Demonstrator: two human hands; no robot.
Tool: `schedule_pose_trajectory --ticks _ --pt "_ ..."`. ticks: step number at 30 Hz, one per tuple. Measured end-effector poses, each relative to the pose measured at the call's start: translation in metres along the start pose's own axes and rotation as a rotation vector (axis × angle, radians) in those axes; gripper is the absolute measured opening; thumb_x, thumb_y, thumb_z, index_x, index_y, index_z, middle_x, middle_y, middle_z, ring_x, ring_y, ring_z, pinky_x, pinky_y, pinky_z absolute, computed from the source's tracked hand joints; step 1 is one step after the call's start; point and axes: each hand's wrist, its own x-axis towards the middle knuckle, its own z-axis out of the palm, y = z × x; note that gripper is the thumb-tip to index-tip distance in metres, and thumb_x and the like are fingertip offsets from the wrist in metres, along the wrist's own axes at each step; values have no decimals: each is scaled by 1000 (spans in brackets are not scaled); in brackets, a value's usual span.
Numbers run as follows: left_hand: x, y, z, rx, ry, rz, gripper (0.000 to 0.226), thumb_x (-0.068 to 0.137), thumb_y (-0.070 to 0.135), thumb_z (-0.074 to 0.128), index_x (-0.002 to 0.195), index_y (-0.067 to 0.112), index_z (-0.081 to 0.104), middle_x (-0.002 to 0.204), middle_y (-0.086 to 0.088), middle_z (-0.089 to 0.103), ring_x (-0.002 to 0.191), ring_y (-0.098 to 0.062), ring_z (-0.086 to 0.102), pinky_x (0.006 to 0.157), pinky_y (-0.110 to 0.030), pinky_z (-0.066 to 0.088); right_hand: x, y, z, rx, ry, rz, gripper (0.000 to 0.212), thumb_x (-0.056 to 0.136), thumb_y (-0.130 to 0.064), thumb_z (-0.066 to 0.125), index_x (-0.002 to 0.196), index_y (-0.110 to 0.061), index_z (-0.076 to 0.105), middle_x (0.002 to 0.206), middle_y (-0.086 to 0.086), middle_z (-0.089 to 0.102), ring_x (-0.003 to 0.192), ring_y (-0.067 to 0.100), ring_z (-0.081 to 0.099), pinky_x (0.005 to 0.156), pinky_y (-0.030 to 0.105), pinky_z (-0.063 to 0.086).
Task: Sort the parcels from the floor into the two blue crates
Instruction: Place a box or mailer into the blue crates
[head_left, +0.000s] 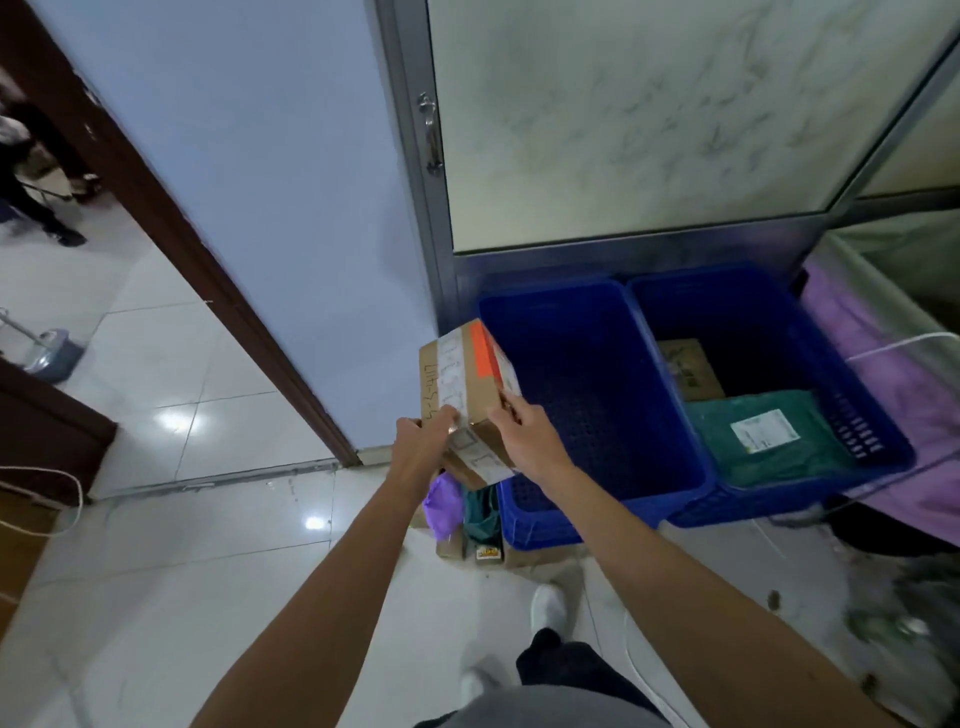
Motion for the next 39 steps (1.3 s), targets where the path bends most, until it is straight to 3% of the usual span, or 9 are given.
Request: schedule_pose_trajectory --ticks 2,5,8,15,20,24,29,33,39 --pt "-8 -4 1 -16 -29 -6 57 71 51 74 102 3 68 82 -7 72 67 -18 69 52 -24 50 -7 10 4 -62 12 3 54 89 -64 45 140 -49 46 126 1 57 105 16 61 90 42 55" --pt "-15 -11 6 1 -58 -10 76 55 66 80 101 6 68 87 -9 75 74 -22 72 55 -26 52 -33 7 5 -157 58 -3 57 95 -59 42 150 -44 35 136 2 42 116 22 54 99 43 48" --pt "-22 -16 14 10 -116 16 64 66 59 82 102 9 65 89 -5 74 77 -20 74 55 -26 56 -47 10 6 -250 127 -42 63 95 -57 42 154 -39 29 142 6 38 123 25 48 101 42 45" --pt "-25 -12 36 27 -198 -21 80 67 60 79 120 4 59 96 -6 70 86 -22 70 70 -33 59 -55 17 -11 -394 162 -51 65 91 -51 47 152 -38 26 142 5 36 127 31 36 106 46 37" --pt "-47 -4 74 37 -261 -47 63 76 60 73 110 11 58 91 -3 68 80 -16 66 60 -27 51 -52 28 -43 -528 180 -53 64 93 -50 46 152 -34 25 144 7 34 130 34 35 108 47 34" --pt "-54 -6 120 -21 -260 -109 82 57 64 83 116 9 67 95 -7 77 86 -24 75 77 -40 62 -52 48 -89 -539 144 -52 64 92 -52 46 151 -39 23 146 6 33 131 34 34 109 48 32" --pt "-69 -1 198 -23 -198 -116 80 56 64 78 113 8 68 96 -8 76 86 -22 74 56 -26 54 -48 85 -168 -485 94 -23 66 91 -53 46 152 -34 33 148 2 36 134 30 35 108 46 33" --pt "-75 8 257 -80 -150 -130 81 65 69 73 120 10 63 105 -9 73 97 -25 69 79 -37 59 -37 125 -244 -393 138 30 53 94 -51 46 140 -26 44 137 4 45 127 28 43 101 44 41" --pt "-71 14 320 -226 -167 -160 71 66 68 69 119 22 65 115 -8 73 106 -27 69 90 -45 58 -18 158 -340 -216 -24 125 61 103 -50 39 157 -23 26 157 5 35 133 26 45 100 38 38"
